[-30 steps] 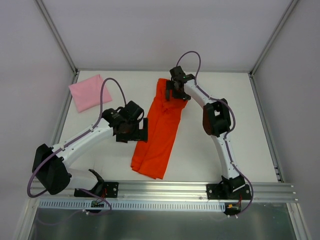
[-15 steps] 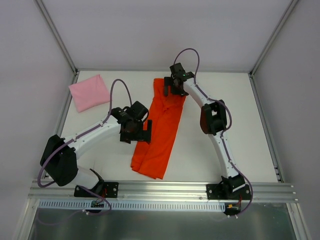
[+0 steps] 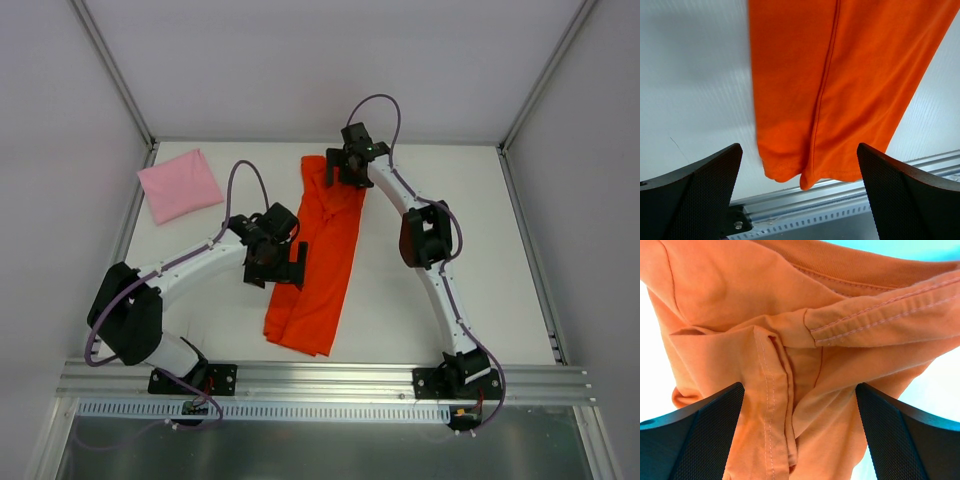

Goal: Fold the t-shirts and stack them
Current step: Rotate the tshirt 90 degrees, then grab the bottom of the folded rectangular tshirt with both arms

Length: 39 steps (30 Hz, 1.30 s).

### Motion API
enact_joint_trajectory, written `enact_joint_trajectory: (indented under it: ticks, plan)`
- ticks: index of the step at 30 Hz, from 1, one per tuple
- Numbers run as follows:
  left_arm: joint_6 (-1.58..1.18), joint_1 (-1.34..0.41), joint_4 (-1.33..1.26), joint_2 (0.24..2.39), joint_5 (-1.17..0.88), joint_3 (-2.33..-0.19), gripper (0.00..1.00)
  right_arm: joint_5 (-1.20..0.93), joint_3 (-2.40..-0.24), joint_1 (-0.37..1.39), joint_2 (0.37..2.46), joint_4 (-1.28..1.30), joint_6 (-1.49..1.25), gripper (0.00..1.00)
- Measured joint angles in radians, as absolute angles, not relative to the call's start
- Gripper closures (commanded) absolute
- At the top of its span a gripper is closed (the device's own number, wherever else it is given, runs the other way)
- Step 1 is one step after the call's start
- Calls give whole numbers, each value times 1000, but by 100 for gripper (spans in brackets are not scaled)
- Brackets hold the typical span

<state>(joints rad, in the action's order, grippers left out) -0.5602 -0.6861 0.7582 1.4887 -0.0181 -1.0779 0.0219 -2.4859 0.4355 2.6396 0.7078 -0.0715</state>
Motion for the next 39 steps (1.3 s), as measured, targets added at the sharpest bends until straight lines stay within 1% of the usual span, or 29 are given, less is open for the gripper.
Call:
enact_joint_trajectory:
  ticks: [5,7,10,13,15,17,20,21,24,27,28,32,33,39]
  plan:
    - [-561,-643,709,1469,-31,-1015,1,15,-2460,436,2592,682,-69,4]
    - [-561,-614,686,1448,-53,-971,1,2,-2428,436,2522,687,-66,4]
    - [-561,-571,648,1423,-99,-926,1,-10,-2311,437,2339,685,-62,3]
    - [-560,-532,601,1415,-150,-900,1,-11,-2119,440,2083,682,-80,3]
    - [-558,-520,580,1414,-172,-896,1,-20,-1940,446,1898,663,-113,3]
    - [-557,-514,559,1410,-193,-894,1,-24,-1702,459,1704,628,-157,3]
    - [-558,-499,535,1392,-229,-884,1,-43,-1370,497,1508,574,-250,0]
    - [-558,-491,533,1385,-235,-881,1,-54,-1267,509,1466,572,-284,4]
    - [-558,-464,535,1358,-247,-876,1,-88,-999,558,1401,560,-380,7]
    - [-558,-454,546,1338,-245,-876,1,-121,-821,619,1363,553,-457,13]
    - [-558,-454,555,1330,-243,-876,1,-131,-789,640,1351,548,-476,16]
    - [-559,-449,567,1261,-229,-855,1,-156,-726,723,1317,479,-558,20]
    - [-559,-445,568,1243,-228,-850,1,-156,-714,749,1313,447,-586,22]
    - [-559,-437,582,1194,-217,-822,1,-153,-614,953,1336,263,-781,24]
